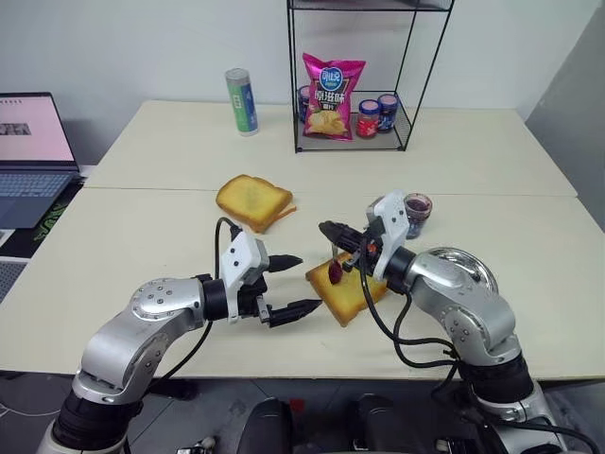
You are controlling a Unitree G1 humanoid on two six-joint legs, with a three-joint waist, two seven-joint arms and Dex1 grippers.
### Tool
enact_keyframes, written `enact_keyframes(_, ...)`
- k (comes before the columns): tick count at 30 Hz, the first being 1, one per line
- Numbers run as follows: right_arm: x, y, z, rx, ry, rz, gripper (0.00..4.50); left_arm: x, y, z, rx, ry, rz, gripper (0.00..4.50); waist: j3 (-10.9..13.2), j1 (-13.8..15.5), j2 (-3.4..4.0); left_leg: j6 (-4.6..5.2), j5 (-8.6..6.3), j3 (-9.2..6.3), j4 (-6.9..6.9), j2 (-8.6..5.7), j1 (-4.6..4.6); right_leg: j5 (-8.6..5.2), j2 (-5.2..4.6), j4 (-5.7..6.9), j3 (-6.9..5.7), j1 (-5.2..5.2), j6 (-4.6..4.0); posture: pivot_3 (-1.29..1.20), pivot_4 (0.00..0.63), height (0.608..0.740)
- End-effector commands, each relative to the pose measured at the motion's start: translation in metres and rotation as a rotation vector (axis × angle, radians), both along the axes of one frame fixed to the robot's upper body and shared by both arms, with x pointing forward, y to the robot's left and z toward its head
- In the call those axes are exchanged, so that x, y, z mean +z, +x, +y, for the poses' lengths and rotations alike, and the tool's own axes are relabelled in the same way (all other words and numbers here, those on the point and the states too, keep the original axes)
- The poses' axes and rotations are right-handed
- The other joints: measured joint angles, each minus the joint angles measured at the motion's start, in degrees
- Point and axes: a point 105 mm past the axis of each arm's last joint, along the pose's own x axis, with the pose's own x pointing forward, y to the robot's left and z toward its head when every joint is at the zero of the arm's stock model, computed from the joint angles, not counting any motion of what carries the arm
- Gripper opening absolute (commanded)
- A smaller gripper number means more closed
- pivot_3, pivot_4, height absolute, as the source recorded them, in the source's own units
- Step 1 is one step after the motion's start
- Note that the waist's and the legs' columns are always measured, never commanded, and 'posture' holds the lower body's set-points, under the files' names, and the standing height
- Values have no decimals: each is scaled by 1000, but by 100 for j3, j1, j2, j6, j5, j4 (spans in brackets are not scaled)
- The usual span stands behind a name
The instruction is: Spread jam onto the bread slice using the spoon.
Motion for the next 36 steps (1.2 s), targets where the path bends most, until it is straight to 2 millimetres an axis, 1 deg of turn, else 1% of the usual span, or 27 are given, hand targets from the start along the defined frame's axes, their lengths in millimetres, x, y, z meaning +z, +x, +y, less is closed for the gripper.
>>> enact_keyframes(1, 6, 8, -14, -60, 6, -42, 18, 10, -3, -4, -22, -1, -46, 4500, 0, 0, 0, 0, 0, 0, 0, 0, 0, 0, 0, 1, 0, 0, 0, 0, 150, 740)
enact_keyframes(5, 8, 13, -26, -107, -14, -64, 18, 10, -4, -4, -24, 0, -45, 4500, 0, 7, 0, 0, 0, -2, 2, -1, 1, 0, 0, 2, -2, 1, 0, 0, 150, 740)
enact_keyframes(10, 17, 17, -38, -146, -46, -119, 18, 10, -2, -4, -27, 1, -46, 4500, -1, 15, -1, 0, 0, 0, 4, -7, 1, 0, -1, 1, -1, 3, 2, 0, 150, 740)
enact_keyframes(15, 25, 17, -41, -153, -62, -151, 18, 10, 0, -4, -30, 2, -48, 4500, -1, 16, -1, 0, 0, -2, 3, -4, 1, 0, 0, 2, -2, 3, 1, 0, 150, 740)
enact_keyframes(20, 26, 19, -44, -161, -97, -183, 18, 11, 2, -5, -32, 2, -54, 4500, -1, 16, -1, 0, 0, -1, 2, -4, 1, 0, 2, 1, -1, 3, 1, 0, 150, 740)
enact_keyframes(24, 36, 20, -45, -172, -27, -160, 18, 11, 1, -4, -31, 5, -55, 4500, -1, 12, -1, 0, 0, 0, 4, -4, 1, 0, 2, 2, 0, 2, 1, 0, 150, 740)
enact_keyframes(27, 41, 21, -44, -169, 148, -35, 18, 11, 1, -3, -28, 9, -54, 4500, -1, 12, -2, 0, 0, -2, 3, 1, 1, 1, 3, 4, -1, 2, 1, 0, 150, 740)
enact_keyframes(28, 38, 20, -42, -160, 207, 22, 18, 11, 1, -3, -27, 10, -55, 4500, -1, 11, -1, 0, 0, -3, 1, 2, 2, 1, 3, 4, -1, 2, 1, 0, 150, 740)
enact_keyframes(32, 32, 17, -37, -135, 298, 134, 18, 12, 1, -4, -26, 9, -56, 4500, -1, 2, -1, -1, 0, -3, -1, 4, 2, 6, 3, 4, -1, 1, -11, 0, 150, 740)
enact_keyframes(34, 26, 15, -33, -126, 358, 208, 18, 12, 1, -4, -26, 9, -55, 4500, -1, 0, -1, -1, 0, -1, 0, 1, 2, 12, 3, 4, 0, 2, -21, 0, 150, 740)
enact_keyframes(35, 19, 13, -29, -122, 387, 254, 18, 12, 0, -3, -25, 11, -55, 4500, -1, -2, -1, 0, 0, 0, 0, 0, 2, 12, 2, 4, 0, 2, -21, 0, 150, 740)
enact_keyframes(36, 8, 12, -25, -132, 409, 313, 18, 12, 0, -3, -22, 13, -55, 4500, -2, -2, -3, 0, 0, 0, 0, 0, 2, 12, 2, 4, 1, 2, -21, 0, 150, 740)
